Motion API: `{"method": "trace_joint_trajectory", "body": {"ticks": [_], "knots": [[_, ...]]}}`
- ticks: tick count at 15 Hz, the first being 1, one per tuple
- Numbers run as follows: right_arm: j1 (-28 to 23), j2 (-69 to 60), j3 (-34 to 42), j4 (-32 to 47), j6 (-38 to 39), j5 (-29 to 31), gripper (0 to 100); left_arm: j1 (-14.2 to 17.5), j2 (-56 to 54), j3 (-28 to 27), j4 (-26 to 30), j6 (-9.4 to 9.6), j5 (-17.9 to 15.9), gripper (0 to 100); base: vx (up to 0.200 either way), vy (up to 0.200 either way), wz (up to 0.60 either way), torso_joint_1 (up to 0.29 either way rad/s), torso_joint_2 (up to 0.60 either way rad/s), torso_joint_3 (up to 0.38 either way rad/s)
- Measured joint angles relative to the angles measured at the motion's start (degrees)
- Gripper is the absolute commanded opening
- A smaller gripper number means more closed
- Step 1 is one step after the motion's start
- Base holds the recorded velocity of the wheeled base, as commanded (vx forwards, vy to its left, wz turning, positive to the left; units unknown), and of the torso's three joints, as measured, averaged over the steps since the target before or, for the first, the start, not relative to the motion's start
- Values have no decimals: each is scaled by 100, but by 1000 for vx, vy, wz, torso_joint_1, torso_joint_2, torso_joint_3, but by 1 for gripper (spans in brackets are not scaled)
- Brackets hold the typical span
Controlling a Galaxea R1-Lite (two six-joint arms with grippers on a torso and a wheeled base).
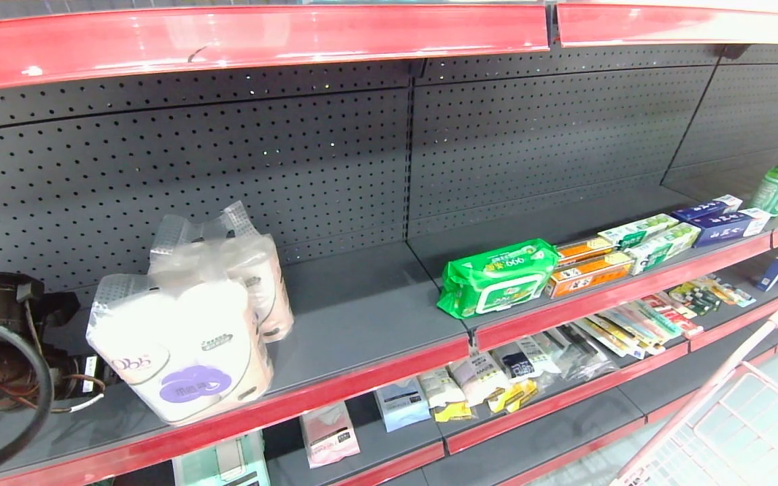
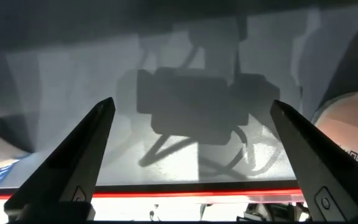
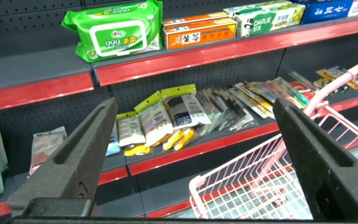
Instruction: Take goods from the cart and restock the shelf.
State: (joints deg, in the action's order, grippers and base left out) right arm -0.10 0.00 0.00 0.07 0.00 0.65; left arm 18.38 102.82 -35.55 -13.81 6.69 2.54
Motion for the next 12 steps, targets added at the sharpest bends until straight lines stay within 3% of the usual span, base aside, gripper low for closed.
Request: {"method": "trace_joint_trajectory", "body": {"ticks": [12], "knots": [[2,0,0,-2,0,1,100,-224,134,11,38,-100,-297,100,0,0,0,0,0,0]]}}
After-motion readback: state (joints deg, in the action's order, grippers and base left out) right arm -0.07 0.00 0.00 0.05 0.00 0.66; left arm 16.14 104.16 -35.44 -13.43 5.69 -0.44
